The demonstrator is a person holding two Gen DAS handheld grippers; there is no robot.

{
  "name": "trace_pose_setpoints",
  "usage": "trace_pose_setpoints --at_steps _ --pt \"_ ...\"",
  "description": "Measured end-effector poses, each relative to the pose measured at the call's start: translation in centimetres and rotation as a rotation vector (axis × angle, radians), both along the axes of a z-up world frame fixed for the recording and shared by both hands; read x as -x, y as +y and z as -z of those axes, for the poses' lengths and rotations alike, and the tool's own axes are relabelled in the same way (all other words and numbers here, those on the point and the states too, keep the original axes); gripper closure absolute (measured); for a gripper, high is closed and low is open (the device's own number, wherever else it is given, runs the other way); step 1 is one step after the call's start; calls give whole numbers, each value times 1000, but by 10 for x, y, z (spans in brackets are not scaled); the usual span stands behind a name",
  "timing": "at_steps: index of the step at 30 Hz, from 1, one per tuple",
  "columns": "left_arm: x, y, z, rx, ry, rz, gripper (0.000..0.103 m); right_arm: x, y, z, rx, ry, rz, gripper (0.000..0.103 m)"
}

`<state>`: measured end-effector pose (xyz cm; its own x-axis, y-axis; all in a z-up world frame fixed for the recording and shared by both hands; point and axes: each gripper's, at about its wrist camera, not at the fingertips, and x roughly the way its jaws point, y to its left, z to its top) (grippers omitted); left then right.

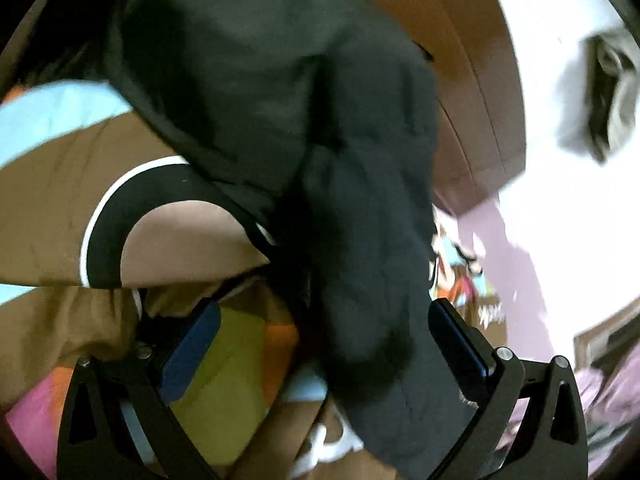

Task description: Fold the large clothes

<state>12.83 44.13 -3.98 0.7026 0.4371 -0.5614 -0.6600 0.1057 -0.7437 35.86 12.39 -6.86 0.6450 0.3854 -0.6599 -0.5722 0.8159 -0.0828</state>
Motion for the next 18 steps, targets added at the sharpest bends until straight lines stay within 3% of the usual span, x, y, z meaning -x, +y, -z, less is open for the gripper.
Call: trace_pose_setpoints --at_steps 5,9,11,13,15,18 --pt "1 8 12 34 -55 -18 1 -5 -8 6 -51 33 0 0" --pt "3 7 14 27 -95 -4 9 -2 -6 7 -48 21 3 0" --pt "4 5 9 4 -91 11 27 -1 -6 7 -53 19 4 0" --pt "0 9 2 -16 -69 38 59 -1 -8 7 -58 21 3 0" --pt "0 8 -2 -45 -60 59 79 0 -9 7 -62 24 2 0" --pt "-2 0 -12 -93 -70 83 93 3 -11 -2 -71 25 -2 0"
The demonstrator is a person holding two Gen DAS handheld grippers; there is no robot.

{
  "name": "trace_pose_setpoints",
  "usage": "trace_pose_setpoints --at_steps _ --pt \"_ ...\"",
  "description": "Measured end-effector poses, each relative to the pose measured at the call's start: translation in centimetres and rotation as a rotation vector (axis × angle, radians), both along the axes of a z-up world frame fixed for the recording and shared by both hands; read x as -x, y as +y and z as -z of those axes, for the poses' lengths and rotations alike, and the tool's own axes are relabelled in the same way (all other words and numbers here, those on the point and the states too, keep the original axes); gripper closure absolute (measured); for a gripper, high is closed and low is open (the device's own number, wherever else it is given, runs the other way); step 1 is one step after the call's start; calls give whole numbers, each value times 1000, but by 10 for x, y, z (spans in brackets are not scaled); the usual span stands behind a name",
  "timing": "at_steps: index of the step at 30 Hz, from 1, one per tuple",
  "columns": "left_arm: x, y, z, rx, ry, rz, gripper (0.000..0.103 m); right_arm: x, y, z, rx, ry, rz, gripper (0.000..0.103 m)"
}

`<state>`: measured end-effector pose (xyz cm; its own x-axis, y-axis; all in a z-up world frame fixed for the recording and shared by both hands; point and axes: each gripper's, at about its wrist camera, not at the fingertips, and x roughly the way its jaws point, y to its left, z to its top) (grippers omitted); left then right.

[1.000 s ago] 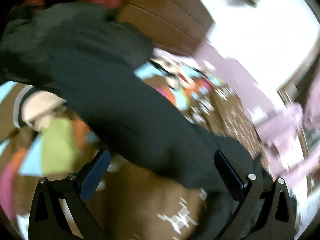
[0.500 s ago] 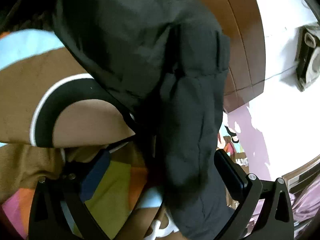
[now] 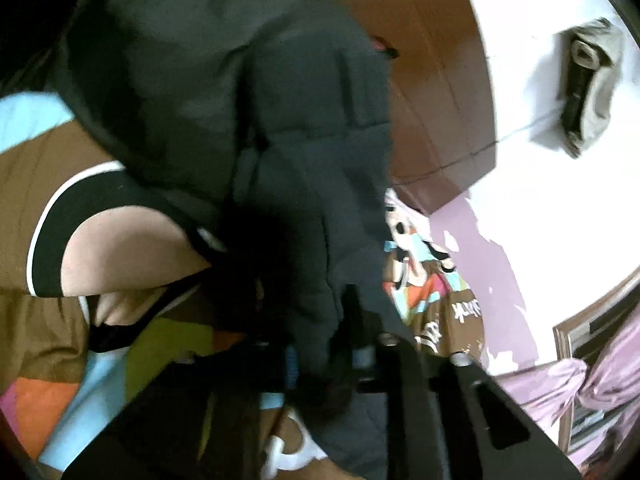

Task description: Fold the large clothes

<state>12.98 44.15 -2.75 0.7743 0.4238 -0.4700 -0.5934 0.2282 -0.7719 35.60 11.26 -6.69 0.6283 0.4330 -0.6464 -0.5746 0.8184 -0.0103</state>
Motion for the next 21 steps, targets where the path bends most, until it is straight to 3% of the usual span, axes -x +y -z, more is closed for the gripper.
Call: trace_pose_setpoints --at_steps 6,9,15,21 --pt "-5 -38 -50 -203 -65 122 97 22 -33 -35 -110 -5 -7 0" --pt "-13 -68 -79 -322 -101 236 97 32 -58 -48 -153 -5 23 0" --pt "-69 -150 -124 -547 -134 581 97 44 -116 -61 -181 -5 124 0" --pt "-108 -263 -127 -746 -22 960 97 41 -173 -65 -250 28 239 0"
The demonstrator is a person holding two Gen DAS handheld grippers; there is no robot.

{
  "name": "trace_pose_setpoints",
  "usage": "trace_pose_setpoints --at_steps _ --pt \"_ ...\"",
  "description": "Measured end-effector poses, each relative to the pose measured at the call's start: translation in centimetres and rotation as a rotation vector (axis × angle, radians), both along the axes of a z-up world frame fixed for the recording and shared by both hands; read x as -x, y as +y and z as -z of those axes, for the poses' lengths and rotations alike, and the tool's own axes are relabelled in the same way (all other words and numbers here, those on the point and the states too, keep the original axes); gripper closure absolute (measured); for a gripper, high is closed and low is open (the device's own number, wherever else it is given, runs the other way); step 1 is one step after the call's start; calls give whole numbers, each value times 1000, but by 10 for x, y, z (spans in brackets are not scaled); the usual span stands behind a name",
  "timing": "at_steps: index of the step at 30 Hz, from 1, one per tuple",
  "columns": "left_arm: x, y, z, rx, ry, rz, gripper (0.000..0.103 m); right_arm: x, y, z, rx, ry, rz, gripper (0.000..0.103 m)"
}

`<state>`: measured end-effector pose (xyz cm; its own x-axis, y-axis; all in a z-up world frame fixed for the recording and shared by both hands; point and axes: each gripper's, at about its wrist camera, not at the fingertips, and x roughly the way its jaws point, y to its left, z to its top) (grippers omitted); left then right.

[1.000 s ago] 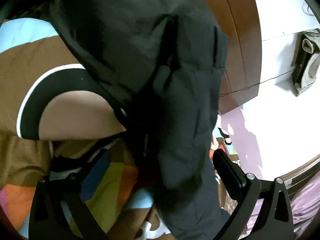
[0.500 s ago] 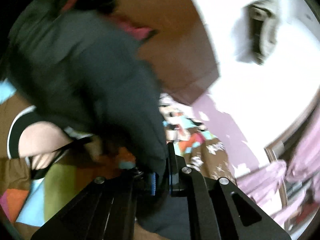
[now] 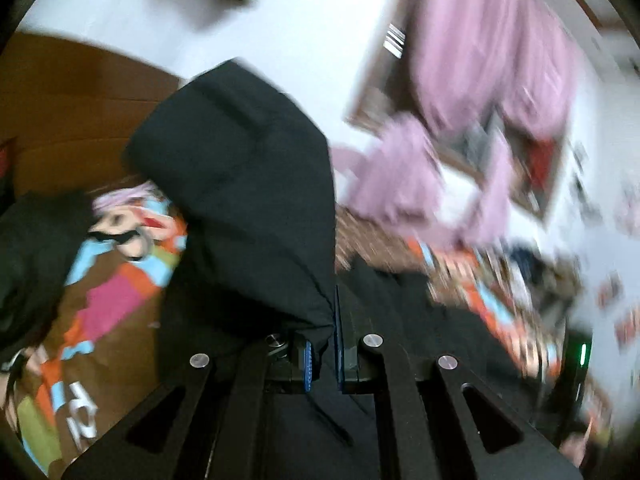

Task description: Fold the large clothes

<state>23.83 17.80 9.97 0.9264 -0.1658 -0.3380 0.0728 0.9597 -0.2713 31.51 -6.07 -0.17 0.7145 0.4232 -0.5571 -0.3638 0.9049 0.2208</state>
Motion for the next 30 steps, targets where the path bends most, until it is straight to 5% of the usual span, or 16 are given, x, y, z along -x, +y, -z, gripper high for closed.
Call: trace_pose_setpoints --at_steps 9,19,22,25,27,30 --pt "-19 -105 61 -158 297 213 97 1 -45 17 -184 118 31 0" --pt "-14 -101 106 -190 399 233 97 -22 -50 40 -608 373 -83 1" --pt "-16 -102 107 -198 405 233 97 -29 -44 41 -674 413 -95 13" --pt "-16 -104 106 -217 406 233 97 -35 -35 34 -642 428 -100 37" --pt "-16 -105 106 -228 404 235 97 -39 -30 32 -622 438 -102 80" --pt "-16 -102 106 -225 394 248 92 -39 -28 24 -587 425 -102 97"
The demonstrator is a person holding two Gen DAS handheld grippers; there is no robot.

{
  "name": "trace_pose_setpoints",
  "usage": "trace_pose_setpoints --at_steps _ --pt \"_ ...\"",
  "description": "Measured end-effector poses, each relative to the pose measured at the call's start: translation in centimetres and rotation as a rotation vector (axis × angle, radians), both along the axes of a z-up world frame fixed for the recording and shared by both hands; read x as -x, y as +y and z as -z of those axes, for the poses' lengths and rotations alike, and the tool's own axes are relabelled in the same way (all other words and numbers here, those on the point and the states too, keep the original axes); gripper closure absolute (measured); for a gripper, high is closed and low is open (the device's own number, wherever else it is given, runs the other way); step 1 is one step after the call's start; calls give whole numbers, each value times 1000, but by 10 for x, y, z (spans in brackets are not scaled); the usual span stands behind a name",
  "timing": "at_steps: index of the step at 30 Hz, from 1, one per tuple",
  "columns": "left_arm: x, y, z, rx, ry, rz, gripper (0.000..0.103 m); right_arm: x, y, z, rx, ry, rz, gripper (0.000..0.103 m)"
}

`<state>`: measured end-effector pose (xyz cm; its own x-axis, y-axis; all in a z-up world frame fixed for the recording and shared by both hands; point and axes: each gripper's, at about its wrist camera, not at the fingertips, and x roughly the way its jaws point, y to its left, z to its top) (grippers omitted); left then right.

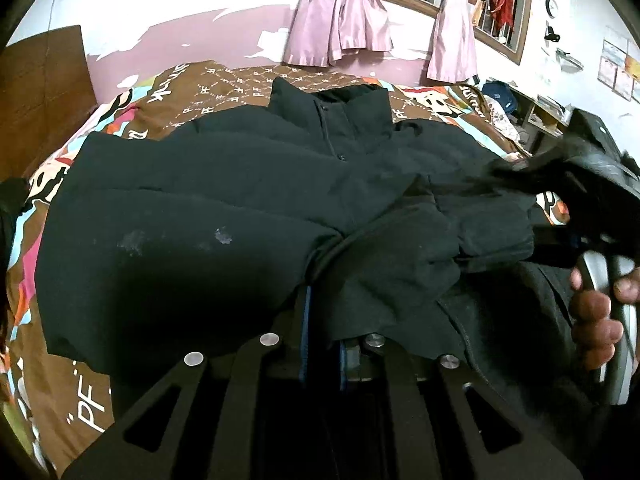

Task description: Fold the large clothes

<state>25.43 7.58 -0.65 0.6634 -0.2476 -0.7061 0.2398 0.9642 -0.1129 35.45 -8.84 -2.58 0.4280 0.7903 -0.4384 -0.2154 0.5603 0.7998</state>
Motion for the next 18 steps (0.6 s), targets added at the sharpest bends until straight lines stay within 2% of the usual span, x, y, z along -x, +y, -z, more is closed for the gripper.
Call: trace_pose_setpoints --at_steps 4,6,7,10,11,14,18 --pt "1 5 -4 31 -14 24 88 12 -9 -39 41 -154 14 99" --pt "6 7 -11 69 -44 69 85 19 -20 -65 73 -247 49 99" --pt "9 7 -16 95 -66 93 79 22 -27 -77 91 -288 71 99" --pt "19 7 -29 157 -124 146 48 30 -51 -107 160 -380 151 99" --pt "23 8 -35 176 -163 156 44 31 -60 -115 195 -409 180 99" --pt "26 12 -45 190 -209 150 43 29 -79 -122 288 -443 247 99" --pt "17 27 -47 226 -199 74 43 20 -98 -104 393 -407 332 99"
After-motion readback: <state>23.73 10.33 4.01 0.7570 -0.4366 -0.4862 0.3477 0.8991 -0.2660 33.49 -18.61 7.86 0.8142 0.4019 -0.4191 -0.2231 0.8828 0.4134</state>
